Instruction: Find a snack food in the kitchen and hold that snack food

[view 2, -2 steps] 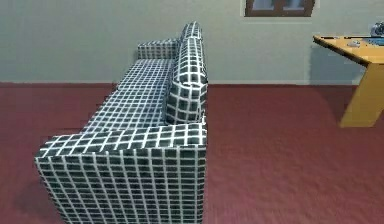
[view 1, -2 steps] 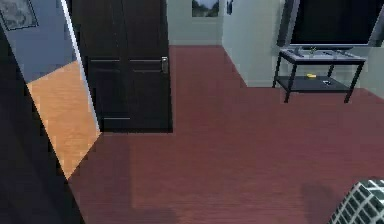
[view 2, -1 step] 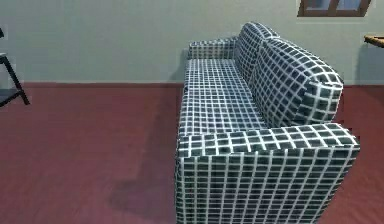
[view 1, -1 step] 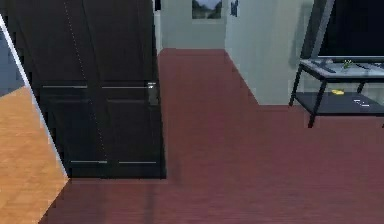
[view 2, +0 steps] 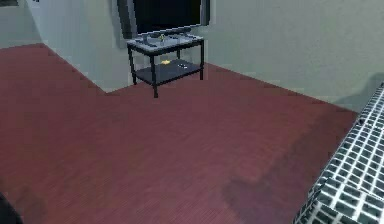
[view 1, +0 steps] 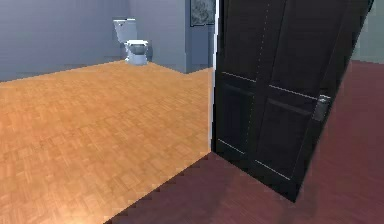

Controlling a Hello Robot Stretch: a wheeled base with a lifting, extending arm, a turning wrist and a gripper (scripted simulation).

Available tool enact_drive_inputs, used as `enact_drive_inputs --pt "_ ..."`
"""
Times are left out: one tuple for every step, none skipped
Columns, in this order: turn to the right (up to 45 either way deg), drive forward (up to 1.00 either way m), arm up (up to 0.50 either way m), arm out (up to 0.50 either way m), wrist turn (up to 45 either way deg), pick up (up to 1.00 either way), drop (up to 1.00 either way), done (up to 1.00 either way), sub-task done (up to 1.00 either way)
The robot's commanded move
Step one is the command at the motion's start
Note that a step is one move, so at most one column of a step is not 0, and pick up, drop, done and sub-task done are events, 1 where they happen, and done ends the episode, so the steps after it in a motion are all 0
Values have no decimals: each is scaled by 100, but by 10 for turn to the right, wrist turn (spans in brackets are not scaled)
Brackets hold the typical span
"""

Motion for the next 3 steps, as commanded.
enact_drive_inputs --pt "-90 0 0 0 0 0 0 0 0" --pt "0 85 0 0 0 0 0 0 0" --pt "-450 0 0 0 0 0 0 0 0"
